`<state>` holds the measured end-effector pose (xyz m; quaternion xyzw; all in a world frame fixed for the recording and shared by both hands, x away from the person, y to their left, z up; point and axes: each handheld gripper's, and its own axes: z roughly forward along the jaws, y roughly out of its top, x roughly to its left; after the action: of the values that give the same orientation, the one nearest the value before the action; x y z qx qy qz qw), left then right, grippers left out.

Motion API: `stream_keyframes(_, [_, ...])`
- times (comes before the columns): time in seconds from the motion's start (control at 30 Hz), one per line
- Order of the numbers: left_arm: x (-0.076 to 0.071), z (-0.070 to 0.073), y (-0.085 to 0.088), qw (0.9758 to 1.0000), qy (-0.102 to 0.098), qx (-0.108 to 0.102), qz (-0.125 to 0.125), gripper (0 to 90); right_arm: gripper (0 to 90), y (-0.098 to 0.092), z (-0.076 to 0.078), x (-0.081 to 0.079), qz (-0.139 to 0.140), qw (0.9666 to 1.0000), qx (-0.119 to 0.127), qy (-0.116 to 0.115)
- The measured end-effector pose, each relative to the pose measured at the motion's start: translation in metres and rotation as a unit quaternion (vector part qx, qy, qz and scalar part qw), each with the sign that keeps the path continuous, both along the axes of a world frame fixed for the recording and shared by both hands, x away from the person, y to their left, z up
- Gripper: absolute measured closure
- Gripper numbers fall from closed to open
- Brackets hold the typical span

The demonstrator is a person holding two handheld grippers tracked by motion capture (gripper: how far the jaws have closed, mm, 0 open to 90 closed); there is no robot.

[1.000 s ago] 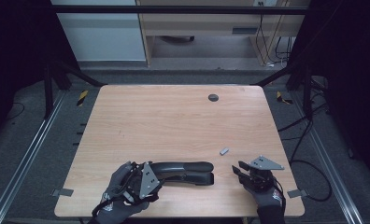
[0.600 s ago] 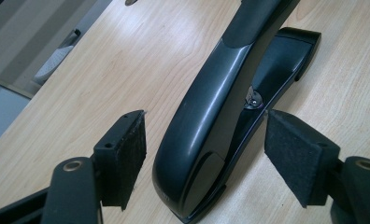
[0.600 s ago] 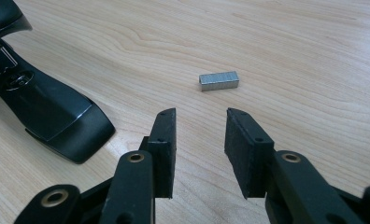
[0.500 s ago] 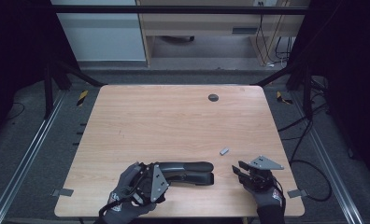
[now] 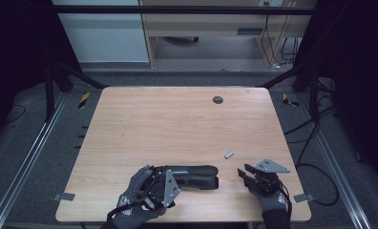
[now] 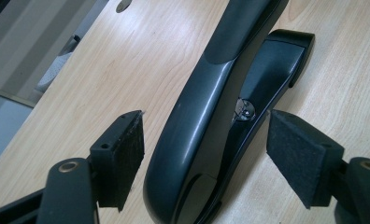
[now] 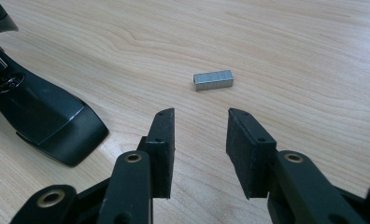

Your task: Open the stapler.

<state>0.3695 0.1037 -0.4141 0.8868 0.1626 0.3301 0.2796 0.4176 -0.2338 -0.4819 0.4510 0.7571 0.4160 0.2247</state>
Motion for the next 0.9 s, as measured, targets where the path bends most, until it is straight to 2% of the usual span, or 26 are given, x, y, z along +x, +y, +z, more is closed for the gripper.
stream_keyframes(0.5, [-0.002,-0.002,-0.021,0.9994,-0.019,0.025,-0.015,26.5,62.9,0.000,0.000,0.000,-0.001,1.0000,0.000,-0.001])
stream_keyframes(0.9, [-0.003,-0.006,-0.040,0.9975,-0.035,0.053,-0.030,26.3,63.3,0.000,0.001,0.000,-0.003,1.0000,0.004,-0.003])
